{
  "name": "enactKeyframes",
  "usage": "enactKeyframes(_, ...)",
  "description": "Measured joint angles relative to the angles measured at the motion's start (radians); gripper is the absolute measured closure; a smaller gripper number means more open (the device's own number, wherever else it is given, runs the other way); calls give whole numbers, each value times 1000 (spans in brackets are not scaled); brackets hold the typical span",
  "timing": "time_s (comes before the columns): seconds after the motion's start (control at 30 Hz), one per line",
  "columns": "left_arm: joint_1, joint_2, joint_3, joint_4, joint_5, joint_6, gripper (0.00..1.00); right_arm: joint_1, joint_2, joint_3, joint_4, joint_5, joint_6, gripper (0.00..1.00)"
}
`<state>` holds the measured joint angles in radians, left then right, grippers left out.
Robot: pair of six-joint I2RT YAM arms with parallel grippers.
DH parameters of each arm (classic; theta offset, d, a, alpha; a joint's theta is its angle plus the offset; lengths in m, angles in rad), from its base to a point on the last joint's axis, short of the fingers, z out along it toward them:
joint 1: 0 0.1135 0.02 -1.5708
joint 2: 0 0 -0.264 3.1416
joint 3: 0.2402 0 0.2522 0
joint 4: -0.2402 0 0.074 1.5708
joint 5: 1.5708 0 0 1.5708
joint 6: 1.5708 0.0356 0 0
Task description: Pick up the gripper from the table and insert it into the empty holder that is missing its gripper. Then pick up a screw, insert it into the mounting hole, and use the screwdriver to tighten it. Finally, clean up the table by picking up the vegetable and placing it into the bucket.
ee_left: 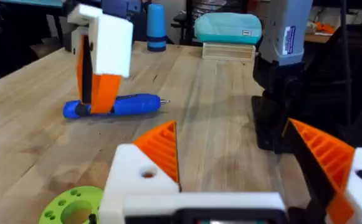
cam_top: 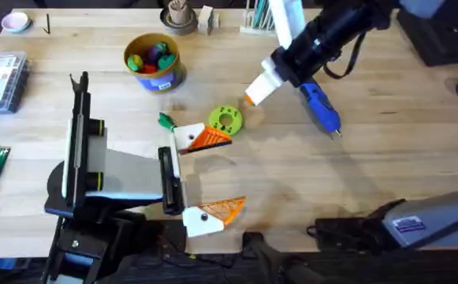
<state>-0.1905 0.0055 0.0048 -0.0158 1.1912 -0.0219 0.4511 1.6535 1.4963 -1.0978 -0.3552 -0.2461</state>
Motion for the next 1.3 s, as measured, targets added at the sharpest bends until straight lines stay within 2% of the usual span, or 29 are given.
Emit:
enactKeyframes(0.1,0,0,0,0,1,0,8,29,19,0,0,28,-23,310)
enactKeyframes(0.3,0,0,0,0,2,0,8,29,59,0,1,57,-39,310)
enactKeyframes(1.3,0,0,0,0,2,0,8,29,60,0,1,70,-43,308)
